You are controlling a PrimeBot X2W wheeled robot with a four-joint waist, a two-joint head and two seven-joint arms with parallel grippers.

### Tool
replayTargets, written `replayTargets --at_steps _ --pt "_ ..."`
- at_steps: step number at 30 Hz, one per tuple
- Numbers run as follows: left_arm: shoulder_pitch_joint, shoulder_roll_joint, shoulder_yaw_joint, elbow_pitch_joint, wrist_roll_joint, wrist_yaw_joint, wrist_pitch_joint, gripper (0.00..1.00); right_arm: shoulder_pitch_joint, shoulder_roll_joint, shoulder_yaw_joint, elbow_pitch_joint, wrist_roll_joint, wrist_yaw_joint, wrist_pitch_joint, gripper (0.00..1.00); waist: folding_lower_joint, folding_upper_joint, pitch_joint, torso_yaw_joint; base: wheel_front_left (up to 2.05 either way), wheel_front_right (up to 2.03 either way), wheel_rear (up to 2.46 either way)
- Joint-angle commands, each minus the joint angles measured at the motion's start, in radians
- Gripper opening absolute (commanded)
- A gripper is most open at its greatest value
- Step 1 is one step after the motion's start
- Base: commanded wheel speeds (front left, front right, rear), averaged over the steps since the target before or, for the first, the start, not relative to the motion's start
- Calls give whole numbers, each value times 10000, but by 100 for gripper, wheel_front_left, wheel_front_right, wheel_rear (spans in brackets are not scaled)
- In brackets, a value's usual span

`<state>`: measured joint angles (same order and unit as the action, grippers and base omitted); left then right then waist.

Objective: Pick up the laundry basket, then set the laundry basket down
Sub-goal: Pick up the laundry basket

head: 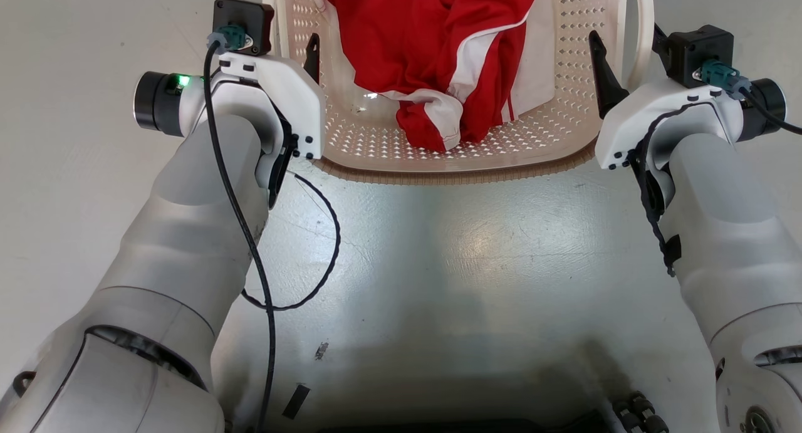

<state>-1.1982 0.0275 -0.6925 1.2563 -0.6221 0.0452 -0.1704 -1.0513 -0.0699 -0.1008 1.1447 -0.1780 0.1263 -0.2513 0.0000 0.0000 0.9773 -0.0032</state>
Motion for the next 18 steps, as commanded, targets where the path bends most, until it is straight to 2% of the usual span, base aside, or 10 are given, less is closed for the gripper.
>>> replayTargets --at_steps 1,11,12,13,18 --pt "-58 227 42 -38 -93 114 -36 100 153 196 129 -71 82 44 -105 100 0 0 5 1 0 0 0" --pt "-126 227 -198 27 -210 133 -43 100 162 196 230 -69 169 44 -105 100 0 0 57 -11 0 0 0" --pt "-147 227 -246 36 -192 113 -46 57 156 196 275 -106 181 44 -105 37 0 0 67 -12 0 0 0" --pt "-190 227 -277 39 -176 104 -106 0 160 196 298 -152 208 44 -105 0 0 0 79 -16 0 0 0" --pt "-306 227 -431 91 -105 143 -272 0 189 197 268 25 172 44 -105 0 0 0 81 -30 0 0 0"
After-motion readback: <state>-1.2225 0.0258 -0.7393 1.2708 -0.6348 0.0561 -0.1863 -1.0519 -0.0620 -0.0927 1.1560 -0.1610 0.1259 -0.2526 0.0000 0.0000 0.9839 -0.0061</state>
